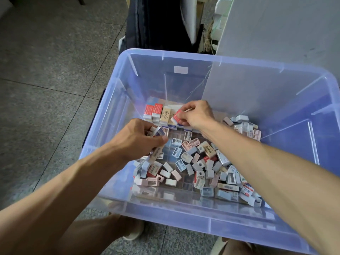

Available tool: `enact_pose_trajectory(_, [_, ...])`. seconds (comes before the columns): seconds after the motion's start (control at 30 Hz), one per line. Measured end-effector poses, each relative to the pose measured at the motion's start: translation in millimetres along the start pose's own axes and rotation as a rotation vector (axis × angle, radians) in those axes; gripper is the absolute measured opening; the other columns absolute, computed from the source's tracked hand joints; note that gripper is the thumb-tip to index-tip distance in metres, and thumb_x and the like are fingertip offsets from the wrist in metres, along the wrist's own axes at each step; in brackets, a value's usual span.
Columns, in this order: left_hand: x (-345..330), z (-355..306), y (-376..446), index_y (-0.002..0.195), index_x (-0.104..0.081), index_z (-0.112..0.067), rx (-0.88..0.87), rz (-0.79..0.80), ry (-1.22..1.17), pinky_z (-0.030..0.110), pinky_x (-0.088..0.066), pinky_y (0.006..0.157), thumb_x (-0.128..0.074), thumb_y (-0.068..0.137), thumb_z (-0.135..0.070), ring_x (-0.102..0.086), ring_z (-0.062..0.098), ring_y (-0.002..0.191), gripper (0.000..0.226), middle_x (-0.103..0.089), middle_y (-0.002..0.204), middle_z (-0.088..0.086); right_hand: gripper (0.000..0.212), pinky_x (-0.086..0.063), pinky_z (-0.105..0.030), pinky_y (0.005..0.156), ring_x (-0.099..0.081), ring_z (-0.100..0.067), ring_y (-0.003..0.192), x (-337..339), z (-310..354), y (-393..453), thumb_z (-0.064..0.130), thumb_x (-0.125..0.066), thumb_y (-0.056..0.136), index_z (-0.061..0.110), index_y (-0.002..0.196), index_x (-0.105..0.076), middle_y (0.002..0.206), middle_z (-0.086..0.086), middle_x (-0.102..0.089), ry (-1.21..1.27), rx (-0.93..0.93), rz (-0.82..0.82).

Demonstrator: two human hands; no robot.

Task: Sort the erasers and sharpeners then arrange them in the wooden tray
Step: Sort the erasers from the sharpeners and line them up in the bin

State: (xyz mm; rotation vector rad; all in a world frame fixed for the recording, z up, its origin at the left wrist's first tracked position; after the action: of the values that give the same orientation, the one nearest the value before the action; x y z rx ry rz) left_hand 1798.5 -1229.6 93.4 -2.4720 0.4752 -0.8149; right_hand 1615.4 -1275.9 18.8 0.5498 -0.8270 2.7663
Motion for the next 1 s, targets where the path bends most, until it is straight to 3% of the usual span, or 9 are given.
enact_pose_trajectory(0.13, [1,0,2,0.071,-0.070,-0.011,0.025,-0.001,-0.025,0.027,-0.047,0.055,-0.077,0.084,-0.024,-0.049,0.011,0.048,0.020,-0.055,0.050,-0.005,0.027,-0.049,-0.022,0.076,-0.067,-0.017,0.096,-7,3,1,0.019,-0.079,0.085,0.014,0.111,-0.073,0.109,-0.001,-0.072,-0.249,0.134,-0.066])
enact_pose_trajectory(0.23, [0,0,2,0.070,-0.069,-0.013,0.040,0.012,-0.059,0.029,-0.047,0.058,-0.077,0.084,-0.024,-0.049,0.012,0.050,0.019,-0.055,0.049,-0.006,0.042,-0.045,-0.022,0.073,-0.059,-0.013,0.090,-5,1,-8,0.021,-0.079,0.085,0.010,0.124,-0.065,0.114,-0.002,-0.069,-0.328,0.247,-0.082])
enact_pose_trajectory(0.5, [1,1,2,0.081,-0.074,-0.009,0.049,0.002,-0.110,0.033,-0.050,0.063,-0.077,0.084,-0.024,-0.054,0.015,0.056,0.016,-0.061,0.059,0.000,0.022,-0.044,-0.024,0.075,-0.058,-0.016,0.094,-16,4,-10,0.019,-0.073,0.089,0.012,0.109,-0.067,0.112,-0.002,-0.066,-0.599,0.497,-0.057])
enact_pose_trajectory(0.57, [2,1,2,0.083,-0.074,-0.007,0.060,0.002,-0.137,0.032,-0.051,0.064,-0.076,0.084,-0.023,-0.054,0.014,0.055,0.016,-0.061,0.060,0.001,0.016,-0.036,-0.021,0.072,-0.055,-0.015,0.090,-20,7,-9,0.015,-0.068,0.092,0.010,0.107,-0.067,0.111,-0.004,-0.067,-0.655,0.538,-0.037])
enact_pose_trajectory(0.67, [3,2,4,0.085,-0.074,-0.006,0.080,0.013,-0.192,0.035,-0.055,0.072,-0.076,0.084,-0.023,-0.057,0.017,0.061,0.018,-0.066,0.068,0.007,0.022,-0.034,-0.021,0.072,-0.050,-0.013,0.087,-17,10,-9,0.017,-0.069,0.091,0.011,0.112,-0.066,0.112,-0.004,-0.066,-0.723,0.542,0.002])
enact_pose_trajectory(0.73, [2,3,5,0.090,-0.073,-0.003,0.101,0.030,-0.239,0.036,-0.056,0.076,-0.076,0.084,-0.023,-0.059,0.020,0.068,0.021,-0.068,0.077,0.012,0.028,-0.038,-0.023,0.074,-0.054,-0.016,0.091,-12,13,-14,0.018,-0.070,0.090,0.011,0.116,-0.065,0.112,-0.004,-0.065,-0.686,0.520,0.026])
enact_pose_trajectory(0.87, [2,1,4,0.097,-0.069,0.004,0.106,0.023,-0.307,0.031,-0.054,0.072,-0.073,0.087,-0.022,-0.059,0.024,0.074,0.028,-0.066,0.088,0.025,0.014,-0.053,-0.028,0.070,-0.066,-0.018,0.088,-3,12,-43,0.016,-0.064,0.091,0.016,0.106,-0.066,0.096,0.000,-0.069,-0.270,0.302,0.149])
enact_pose_trajectory(0.93, [2,-1,4,0.098,-0.070,0.003,0.099,0.003,-0.327,0.031,-0.054,0.071,-0.072,0.087,-0.022,-0.059,0.023,0.074,0.026,-0.066,0.085,0.022,0.006,-0.059,-0.028,0.070,-0.070,-0.011,0.077,2,12,-64,0.018,-0.065,0.093,0.016,0.096,-0.070,0.084,0.002,-0.072,-0.156,0.238,0.258])
enact_pose_trajectory(1.0, [2,-2,5,0.098,-0.070,0.003,0.093,-0.021,-0.351,0.031,-0.054,0.070,-0.071,0.088,-0.021,-0.058,0.022,0.072,0.025,-0.065,0.081,0.015,0.012,-0.057,-0.022,0.068,-0.070,-0.005,0.069,7,15,-84,0.023,-0.067,0.094,0.013,0.092,-0.073,0.077,0.002,-0.074,-0.061,0.198,0.370])
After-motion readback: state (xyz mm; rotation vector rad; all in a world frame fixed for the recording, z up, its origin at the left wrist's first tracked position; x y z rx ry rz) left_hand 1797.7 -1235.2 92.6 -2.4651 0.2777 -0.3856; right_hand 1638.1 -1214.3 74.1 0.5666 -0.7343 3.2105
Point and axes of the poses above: each hand's wrist, its own y-axis towards the middle knuckle, its own x-axis out of the back of the hand, z = x × y, the point moved 5 cm from there along y, towards the middle knuckle
